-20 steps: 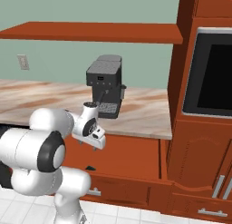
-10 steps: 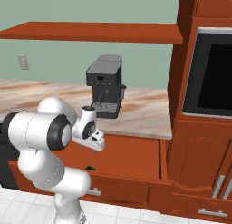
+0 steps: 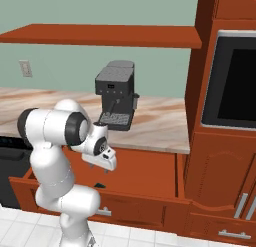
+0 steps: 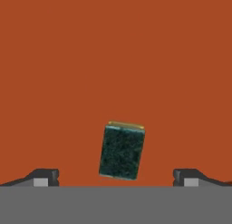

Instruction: Restock the sink supplies by placing the sponge and soap dispenser on the counter and next to the sink. Make sure the soap dispenser is upright.

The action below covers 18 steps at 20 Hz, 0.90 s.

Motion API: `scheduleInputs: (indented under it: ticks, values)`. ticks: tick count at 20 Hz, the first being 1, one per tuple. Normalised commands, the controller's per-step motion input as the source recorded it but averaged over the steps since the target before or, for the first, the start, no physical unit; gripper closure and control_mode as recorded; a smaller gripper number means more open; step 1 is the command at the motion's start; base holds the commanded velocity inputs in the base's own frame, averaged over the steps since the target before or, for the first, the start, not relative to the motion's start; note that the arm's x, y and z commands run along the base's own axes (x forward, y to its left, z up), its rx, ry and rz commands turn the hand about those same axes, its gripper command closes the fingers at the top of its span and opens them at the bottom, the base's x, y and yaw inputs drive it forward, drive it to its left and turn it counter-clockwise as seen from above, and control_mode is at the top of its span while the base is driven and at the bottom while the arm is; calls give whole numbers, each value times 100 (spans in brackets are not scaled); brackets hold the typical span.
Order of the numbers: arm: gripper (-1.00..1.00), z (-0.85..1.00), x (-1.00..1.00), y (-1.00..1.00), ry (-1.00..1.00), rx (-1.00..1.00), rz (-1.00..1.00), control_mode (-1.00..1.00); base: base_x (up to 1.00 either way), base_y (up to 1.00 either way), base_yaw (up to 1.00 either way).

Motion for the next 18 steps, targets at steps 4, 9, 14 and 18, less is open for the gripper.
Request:
scheduleInputs:
  ticks: [4, 9, 14, 18]
  values:
    - [-100, -41, 8, 0, 4, -1, 0, -100, 0, 0, 0]
    - [-100, -1, 0, 0, 0, 0, 0, -100, 0, 0, 0]
    - [-100, -19, 0, 0, 0, 0, 0, -100, 0, 0, 0]
    - [-100, -26, 0, 0, 2, 0, 0, -100, 0, 0, 0]
